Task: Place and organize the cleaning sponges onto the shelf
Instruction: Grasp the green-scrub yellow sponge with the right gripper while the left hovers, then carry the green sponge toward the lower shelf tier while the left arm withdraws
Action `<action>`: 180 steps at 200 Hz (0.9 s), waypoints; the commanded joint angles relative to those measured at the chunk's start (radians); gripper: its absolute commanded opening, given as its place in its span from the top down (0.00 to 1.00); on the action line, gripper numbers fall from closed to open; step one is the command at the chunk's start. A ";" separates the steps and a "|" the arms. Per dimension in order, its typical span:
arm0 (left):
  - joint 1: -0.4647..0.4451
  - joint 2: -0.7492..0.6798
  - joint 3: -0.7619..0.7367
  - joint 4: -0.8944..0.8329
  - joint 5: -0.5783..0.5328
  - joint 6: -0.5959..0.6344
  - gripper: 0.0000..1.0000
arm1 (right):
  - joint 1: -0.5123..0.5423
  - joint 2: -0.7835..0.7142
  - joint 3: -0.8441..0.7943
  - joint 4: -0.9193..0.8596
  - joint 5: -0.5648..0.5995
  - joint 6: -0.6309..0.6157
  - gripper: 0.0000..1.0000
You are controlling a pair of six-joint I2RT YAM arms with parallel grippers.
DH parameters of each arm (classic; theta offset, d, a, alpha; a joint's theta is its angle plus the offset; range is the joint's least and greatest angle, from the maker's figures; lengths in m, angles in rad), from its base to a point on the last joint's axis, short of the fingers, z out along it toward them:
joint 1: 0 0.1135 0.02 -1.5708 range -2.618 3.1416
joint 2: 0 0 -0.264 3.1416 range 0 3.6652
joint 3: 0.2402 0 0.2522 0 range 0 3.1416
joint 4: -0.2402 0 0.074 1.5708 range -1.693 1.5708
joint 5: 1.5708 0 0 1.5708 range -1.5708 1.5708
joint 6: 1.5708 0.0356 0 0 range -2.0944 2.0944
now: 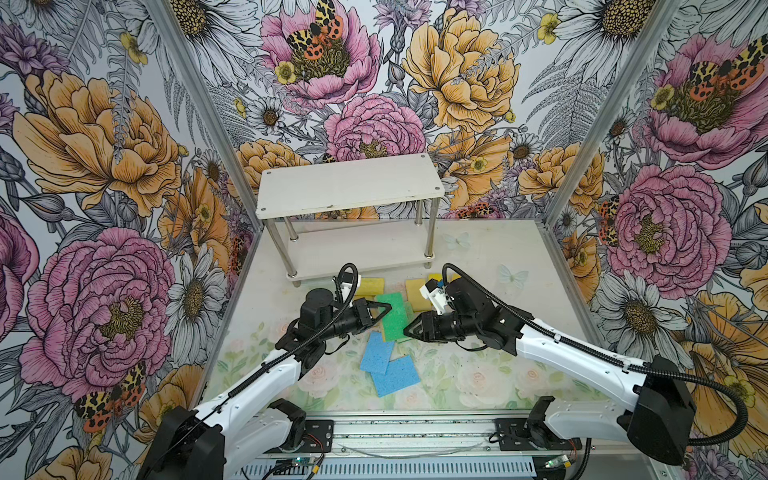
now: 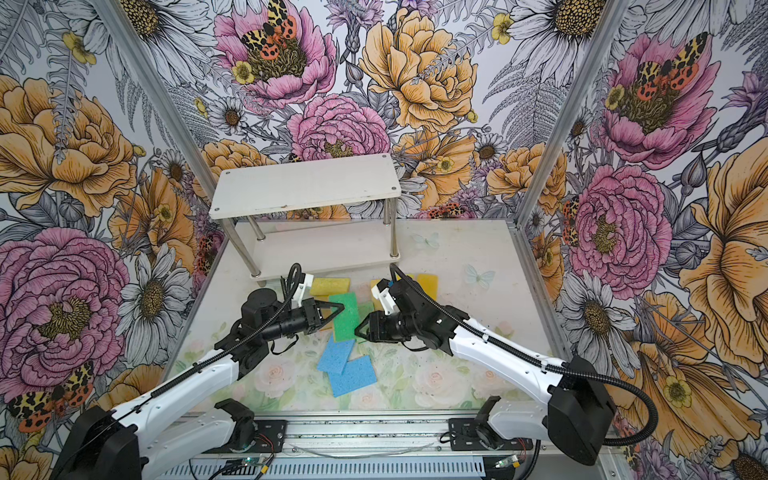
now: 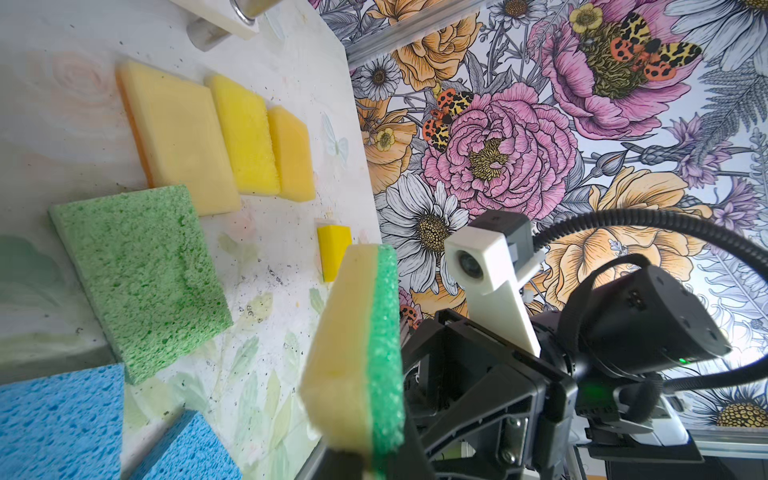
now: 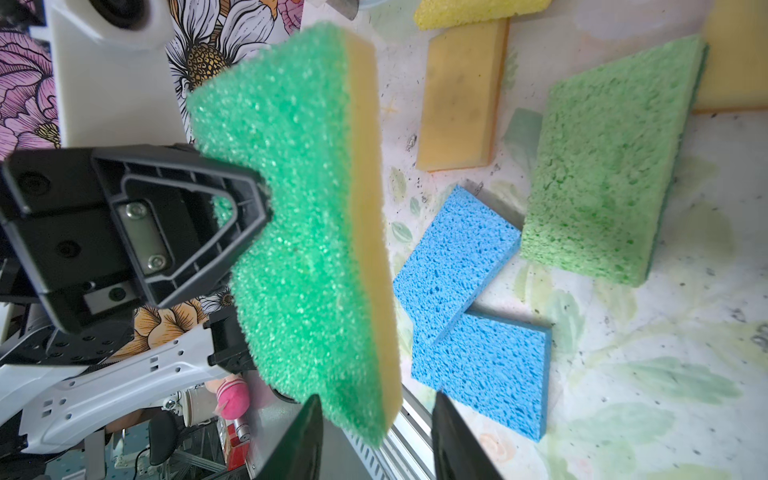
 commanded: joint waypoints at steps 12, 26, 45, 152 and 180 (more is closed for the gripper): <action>0.009 -0.021 -0.019 0.024 -0.009 -0.015 0.96 | 0.026 0.015 0.041 0.021 0.029 0.007 0.60; 0.009 -0.023 -0.021 0.024 -0.008 -0.015 0.96 | 0.030 0.020 0.044 0.026 0.030 0.008 0.64; 0.009 -0.023 -0.025 0.028 -0.005 -0.019 0.96 | 0.036 0.021 0.048 0.030 0.034 0.009 0.66; 0.014 -0.019 -0.029 0.041 0.016 -0.029 0.89 | 0.035 0.019 0.046 0.034 0.079 0.017 1.00; 0.032 -0.040 -0.029 0.013 0.018 -0.026 0.52 | 0.035 0.022 0.056 0.031 0.105 0.026 1.00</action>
